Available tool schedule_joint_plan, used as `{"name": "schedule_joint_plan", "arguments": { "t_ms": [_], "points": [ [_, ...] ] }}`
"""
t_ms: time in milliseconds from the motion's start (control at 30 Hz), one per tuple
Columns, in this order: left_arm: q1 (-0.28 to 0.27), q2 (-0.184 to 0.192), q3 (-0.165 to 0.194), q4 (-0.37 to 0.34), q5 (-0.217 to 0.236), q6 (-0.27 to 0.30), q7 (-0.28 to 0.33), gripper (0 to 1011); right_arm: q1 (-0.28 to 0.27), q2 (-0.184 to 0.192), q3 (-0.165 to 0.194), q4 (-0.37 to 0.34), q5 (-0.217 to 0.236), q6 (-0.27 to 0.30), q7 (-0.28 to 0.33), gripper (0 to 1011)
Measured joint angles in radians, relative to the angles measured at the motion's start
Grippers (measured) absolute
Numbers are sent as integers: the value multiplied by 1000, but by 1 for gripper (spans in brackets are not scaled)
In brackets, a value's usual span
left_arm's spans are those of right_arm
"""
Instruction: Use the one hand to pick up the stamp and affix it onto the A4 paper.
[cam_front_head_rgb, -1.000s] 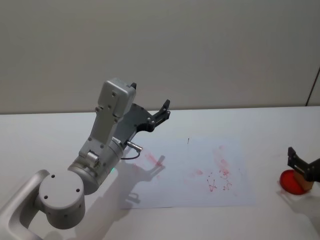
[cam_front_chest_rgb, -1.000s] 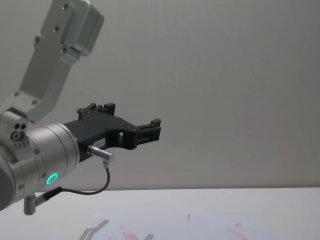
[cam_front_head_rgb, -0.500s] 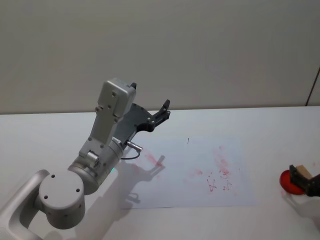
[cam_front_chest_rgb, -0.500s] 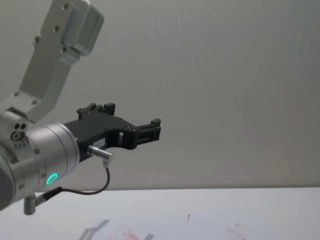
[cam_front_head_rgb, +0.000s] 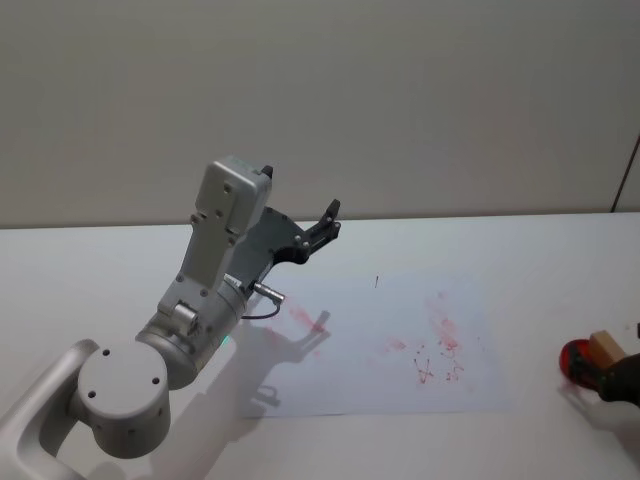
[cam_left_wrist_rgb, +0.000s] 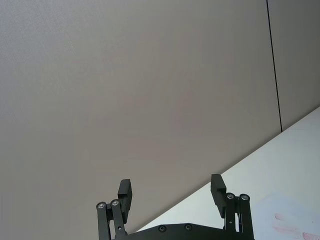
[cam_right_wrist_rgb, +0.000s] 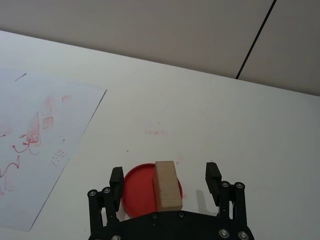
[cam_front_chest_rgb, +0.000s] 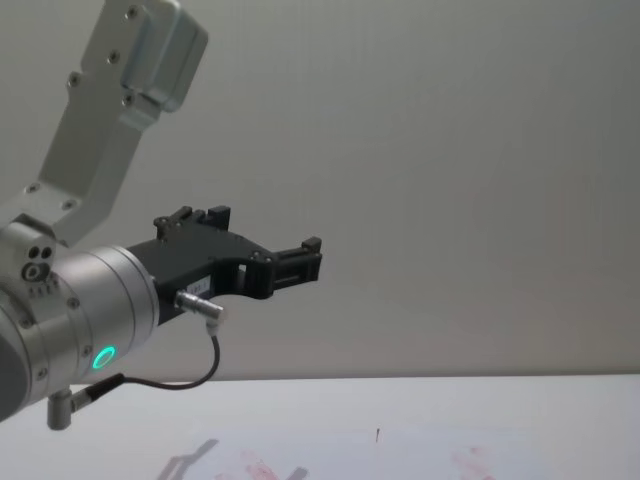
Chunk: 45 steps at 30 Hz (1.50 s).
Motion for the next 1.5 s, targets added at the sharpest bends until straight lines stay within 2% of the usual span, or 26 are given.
{"name": "schedule_joint_plan", "arguments": {
  "t_ms": [333,800,1067,1100,1167,1200,1300,1333,1400,1500],
  "points": [
    [0,0,0,0,0,0,0,1001,29,-29,-13,35,-21,18,17,1001],
    [0,0,0,0,0,0,0,1001,42,-56,-20,62,-31,20,1,1000],
    [0,0,0,0,0,0,0,1001,45,-63,-21,68,-34,18,-5,833],
    [0,0,0,0,0,0,0,1001,45,-64,-21,68,-34,17,-5,780],
    [0,0,0,0,0,0,0,1001,45,-65,-21,70,-34,17,-6,746],
    [0,0,0,0,0,0,0,1001,45,-65,-21,70,-34,17,-6,688],
    [0,0,0,0,0,0,0,1001,46,-66,-22,71,-35,17,-7,605],
    [0,0,0,0,0,0,0,1001,46,-67,-22,71,-35,17,-8,546],
    [0,0,0,0,0,0,0,1001,46,-67,-22,72,-35,17,-8,534],
    [0,0,0,0,0,0,0,1001,46,-68,-22,72,-35,16,-9,407]
  ]
}}
